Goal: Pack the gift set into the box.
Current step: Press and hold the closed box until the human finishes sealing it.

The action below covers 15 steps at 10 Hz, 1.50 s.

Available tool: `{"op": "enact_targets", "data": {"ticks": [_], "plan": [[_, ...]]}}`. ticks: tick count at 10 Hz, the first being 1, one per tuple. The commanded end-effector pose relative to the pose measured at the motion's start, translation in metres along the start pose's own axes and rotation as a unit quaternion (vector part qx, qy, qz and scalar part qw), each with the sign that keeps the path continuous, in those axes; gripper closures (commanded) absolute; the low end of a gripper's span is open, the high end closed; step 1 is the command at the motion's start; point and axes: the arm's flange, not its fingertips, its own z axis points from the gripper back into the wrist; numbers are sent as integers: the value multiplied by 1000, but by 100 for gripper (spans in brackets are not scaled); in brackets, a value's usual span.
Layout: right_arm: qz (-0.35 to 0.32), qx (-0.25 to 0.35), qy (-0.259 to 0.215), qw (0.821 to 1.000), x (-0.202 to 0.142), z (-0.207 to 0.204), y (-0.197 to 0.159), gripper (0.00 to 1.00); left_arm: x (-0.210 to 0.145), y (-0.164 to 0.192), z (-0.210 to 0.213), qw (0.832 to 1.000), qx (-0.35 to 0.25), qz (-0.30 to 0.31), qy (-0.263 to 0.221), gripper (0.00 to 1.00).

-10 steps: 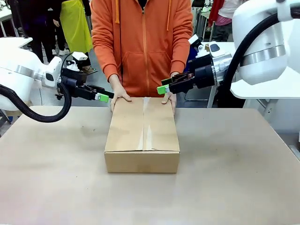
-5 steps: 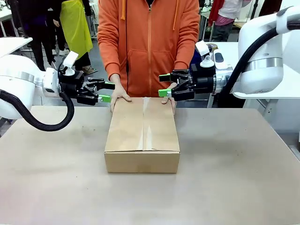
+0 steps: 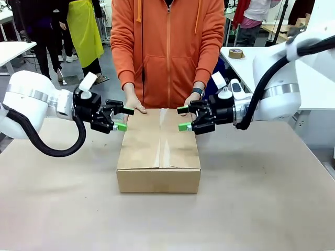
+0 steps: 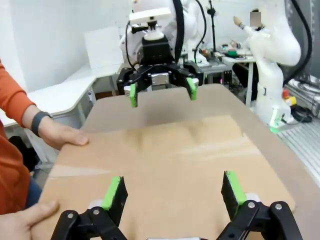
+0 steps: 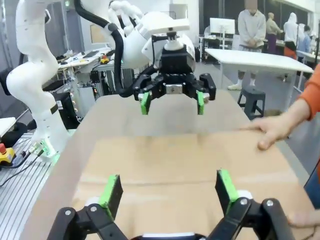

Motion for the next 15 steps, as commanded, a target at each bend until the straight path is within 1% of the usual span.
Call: {"op": "enact_targets", "data": {"ticks": [1, 2, 3, 4, 7, 8, 9, 10, 11, 15], "plan": [[28, -1, -7, 1000, -17, -7, -17, 0, -23, 9, -14, 999, 2, -18, 31, 0], [26, 11, 4, 1000, -31, -14, -19, 0, -33, 10, -19, 999, 6, -6, 36, 0], [5, 22, 17, 1000, -45, -19, -20, 0, -38, 9, -23, 999, 6, -2, 37, 0], [1, 20, 31, 999, -57, -21, -22, 0, -42, 11, -26, 999, 14, -6, 43, 0], [-13, 27, 46, 999, -75, -13, -26, 0, -47, 13, -28, 999, 16, 5, 52, 0], [-4, 13, 61, 998, -79, -7, -28, 0, -47, 13, -27, 998, -6, 13, 53, 0], [3, 8, 58, 998, -81, -3, -29, 0, -48, 14, -28, 998, -10, 16, 60, 0], [21, -2, 61, 998, -81, -1, -29, 0, -48, 16, -29, 998, -10, 33, 54, 0], [-10, 26, 23, 999, -60, -12, -24, 0, -40, 11, -24, 999, 2, 9, 40, 0], [-10, 26, 23, 999, -60, -12, -24, 0, -40, 11, -24, 999, 2, 9, 40, 0]]}}
